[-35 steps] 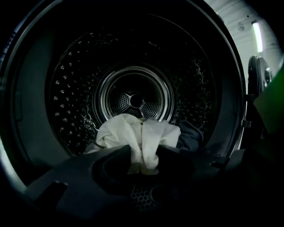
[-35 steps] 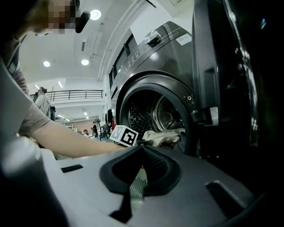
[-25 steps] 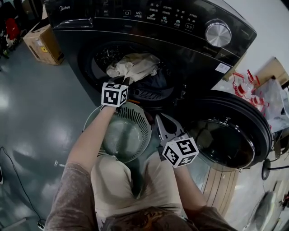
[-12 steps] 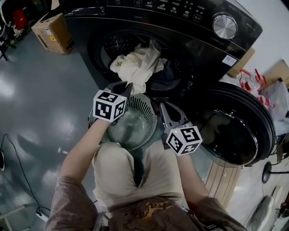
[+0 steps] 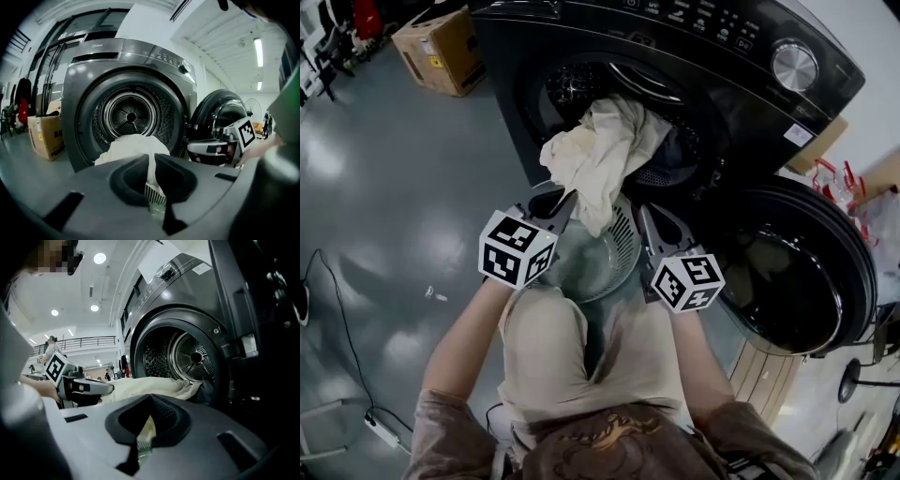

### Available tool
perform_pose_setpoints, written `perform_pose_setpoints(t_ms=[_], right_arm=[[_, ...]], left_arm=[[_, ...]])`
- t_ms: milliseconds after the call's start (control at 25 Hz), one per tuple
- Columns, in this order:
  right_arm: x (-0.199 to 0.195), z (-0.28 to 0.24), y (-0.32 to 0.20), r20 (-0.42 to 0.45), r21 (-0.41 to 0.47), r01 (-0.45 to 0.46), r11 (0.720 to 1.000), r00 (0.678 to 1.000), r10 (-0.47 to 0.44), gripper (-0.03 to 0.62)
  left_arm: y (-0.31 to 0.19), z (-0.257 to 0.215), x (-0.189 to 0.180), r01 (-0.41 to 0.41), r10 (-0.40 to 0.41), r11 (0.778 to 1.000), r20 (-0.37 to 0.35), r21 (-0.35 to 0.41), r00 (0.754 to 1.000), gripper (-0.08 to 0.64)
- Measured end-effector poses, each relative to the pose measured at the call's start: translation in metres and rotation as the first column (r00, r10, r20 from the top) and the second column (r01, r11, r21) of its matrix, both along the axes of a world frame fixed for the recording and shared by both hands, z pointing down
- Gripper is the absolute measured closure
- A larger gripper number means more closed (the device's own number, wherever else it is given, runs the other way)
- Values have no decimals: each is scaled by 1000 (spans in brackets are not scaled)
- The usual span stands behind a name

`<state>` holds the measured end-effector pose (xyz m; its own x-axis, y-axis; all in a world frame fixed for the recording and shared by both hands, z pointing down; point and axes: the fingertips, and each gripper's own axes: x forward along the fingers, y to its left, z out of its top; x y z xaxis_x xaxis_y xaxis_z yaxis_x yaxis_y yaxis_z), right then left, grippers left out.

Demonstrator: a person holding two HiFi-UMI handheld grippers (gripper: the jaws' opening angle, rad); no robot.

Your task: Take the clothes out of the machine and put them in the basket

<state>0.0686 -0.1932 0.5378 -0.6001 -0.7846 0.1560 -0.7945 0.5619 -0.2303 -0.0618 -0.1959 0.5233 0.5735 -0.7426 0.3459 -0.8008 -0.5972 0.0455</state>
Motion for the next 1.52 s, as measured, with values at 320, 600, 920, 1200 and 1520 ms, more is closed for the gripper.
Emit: perform_pose_setpoints(t_ms=[320, 600, 920, 1200, 1520], right_arm=[[-14, -3, -4, 6, 7, 24, 1000, 1000, -24, 597], [-13, -4, 0, 6, 9, 15, 1000, 1000, -16, 597], [-4, -5, 2, -2, 12, -8, 1000, 1000, 8, 597], [5, -7, 0, -7, 16, -37, 999, 999, 37, 597], [17, -5, 0, -16, 11, -68, 998, 998, 69, 597]], left_arm=[[9, -4, -7, -6, 6, 1000, 5, -25, 1000, 444], [-3, 0, 3, -1, 1, 1000, -5, -12, 1000, 271], [-54, 15, 25, -2, 2, 1000, 4, 6, 1000, 229], [-123, 39, 54, -28, 29, 1000, 101, -8, 994, 207], [-177, 92, 78, -9, 32, 994, 214, -108, 976, 169]])
